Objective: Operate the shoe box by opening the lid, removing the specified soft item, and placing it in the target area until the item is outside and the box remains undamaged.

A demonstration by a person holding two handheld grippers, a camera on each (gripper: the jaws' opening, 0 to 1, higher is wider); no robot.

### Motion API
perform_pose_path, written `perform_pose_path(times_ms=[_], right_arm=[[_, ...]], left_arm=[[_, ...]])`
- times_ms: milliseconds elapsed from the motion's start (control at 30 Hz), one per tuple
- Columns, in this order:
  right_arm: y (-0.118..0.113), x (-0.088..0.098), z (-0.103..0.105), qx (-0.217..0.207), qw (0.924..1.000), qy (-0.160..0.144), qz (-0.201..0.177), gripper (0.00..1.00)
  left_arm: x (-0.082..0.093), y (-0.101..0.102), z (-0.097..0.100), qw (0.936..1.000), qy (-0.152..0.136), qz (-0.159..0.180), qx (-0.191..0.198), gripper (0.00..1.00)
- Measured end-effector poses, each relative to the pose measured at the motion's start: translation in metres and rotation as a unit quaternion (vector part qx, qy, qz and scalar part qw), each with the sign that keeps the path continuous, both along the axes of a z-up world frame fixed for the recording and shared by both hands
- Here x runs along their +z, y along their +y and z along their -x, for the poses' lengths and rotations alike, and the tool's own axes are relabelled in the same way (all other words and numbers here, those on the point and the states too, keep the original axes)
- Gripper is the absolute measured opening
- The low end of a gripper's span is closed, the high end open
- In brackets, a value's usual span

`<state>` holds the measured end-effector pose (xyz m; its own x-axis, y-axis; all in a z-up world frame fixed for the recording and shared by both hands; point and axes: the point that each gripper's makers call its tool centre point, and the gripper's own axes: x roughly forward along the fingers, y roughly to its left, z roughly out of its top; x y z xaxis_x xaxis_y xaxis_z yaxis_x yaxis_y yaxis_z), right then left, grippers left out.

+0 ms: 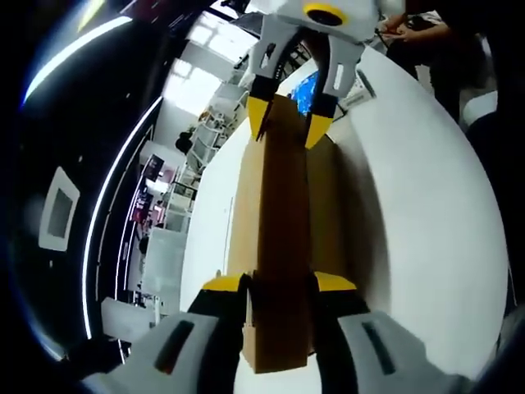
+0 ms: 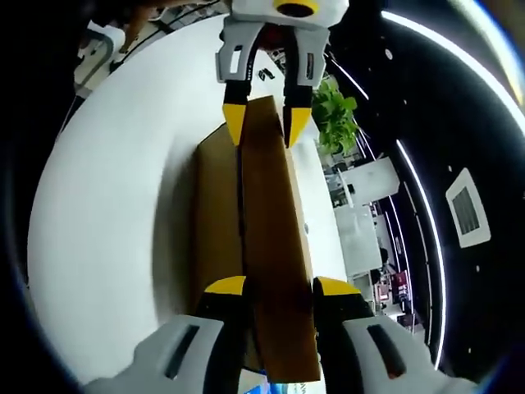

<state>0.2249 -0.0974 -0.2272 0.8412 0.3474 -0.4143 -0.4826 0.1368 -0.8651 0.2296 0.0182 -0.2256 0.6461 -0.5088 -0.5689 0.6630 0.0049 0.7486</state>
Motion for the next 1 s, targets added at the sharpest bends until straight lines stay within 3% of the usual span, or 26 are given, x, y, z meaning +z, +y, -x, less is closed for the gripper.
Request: perform_pose_path(times_ms=[333, 1000], right_arm=[[0.0, -0.01, 0.001, -0.001, 0.9998, -0.016, 0.012, 0.3], [0.0, -0.022, 0.002, -0.001, 0.9977, -0.065, 0.022, 0.3]], left_arm=[[-0.009, 0.0, 0.003, 1.0, -0.006, 0.003, -0.002, 0.31], [-0.022, 0.001, 0.003, 0.9986, -0.052, 0.012, 0.005, 0.31]])
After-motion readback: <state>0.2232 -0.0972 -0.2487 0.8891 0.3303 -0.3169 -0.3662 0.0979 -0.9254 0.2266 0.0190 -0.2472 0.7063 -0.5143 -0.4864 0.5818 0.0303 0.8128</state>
